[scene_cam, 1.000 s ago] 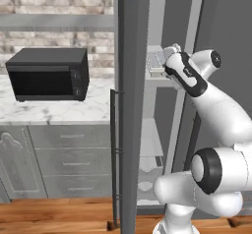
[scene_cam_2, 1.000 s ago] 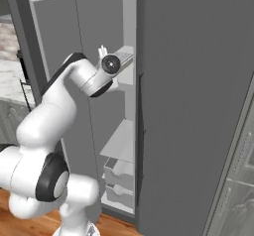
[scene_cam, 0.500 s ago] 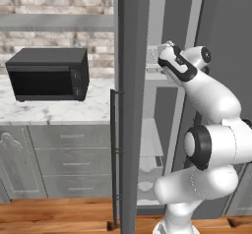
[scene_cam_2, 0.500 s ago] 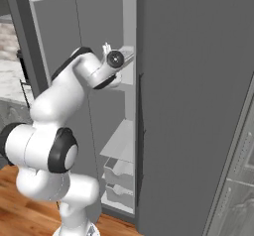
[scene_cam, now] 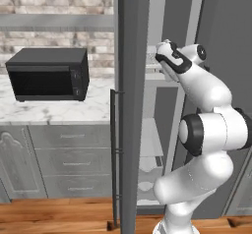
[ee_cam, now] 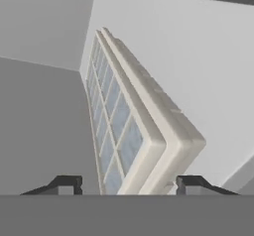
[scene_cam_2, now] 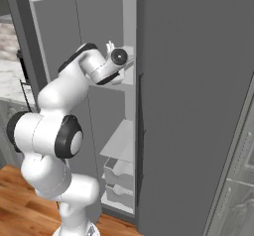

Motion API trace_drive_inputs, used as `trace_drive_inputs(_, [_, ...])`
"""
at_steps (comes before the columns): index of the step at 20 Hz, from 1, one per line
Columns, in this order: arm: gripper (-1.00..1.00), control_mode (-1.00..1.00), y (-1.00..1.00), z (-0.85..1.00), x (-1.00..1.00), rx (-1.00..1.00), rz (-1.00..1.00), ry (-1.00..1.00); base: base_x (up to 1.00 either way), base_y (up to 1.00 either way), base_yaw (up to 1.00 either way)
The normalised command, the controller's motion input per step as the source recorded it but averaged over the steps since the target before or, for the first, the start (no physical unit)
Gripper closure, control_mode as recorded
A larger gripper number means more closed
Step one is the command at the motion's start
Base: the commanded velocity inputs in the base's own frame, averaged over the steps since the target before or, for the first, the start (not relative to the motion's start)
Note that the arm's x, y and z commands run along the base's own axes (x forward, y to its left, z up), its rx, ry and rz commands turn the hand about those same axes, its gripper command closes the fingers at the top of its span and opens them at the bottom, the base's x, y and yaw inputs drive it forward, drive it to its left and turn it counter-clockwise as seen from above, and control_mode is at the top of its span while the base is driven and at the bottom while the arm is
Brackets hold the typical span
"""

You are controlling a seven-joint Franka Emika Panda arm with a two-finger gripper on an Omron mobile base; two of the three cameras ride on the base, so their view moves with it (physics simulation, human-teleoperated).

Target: The ice cube tray has been filled with water. Take the tray and place it in the freezer to make ice. Close the freezer door after placing the tray.

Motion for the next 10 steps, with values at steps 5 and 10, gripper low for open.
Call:
trace_drive_inputs(5, [-1.00, -1.00, 0.00, 0.02, -0.10, 0.00, 0.00, 0.00, 0.00, 0.00, 0.00])
trace_drive_inputs(10, [-1.00, -1.00, -0.02, 0.15, -0.82, 0.00, 0.00, 0.00, 0.00, 0.00, 0.00])
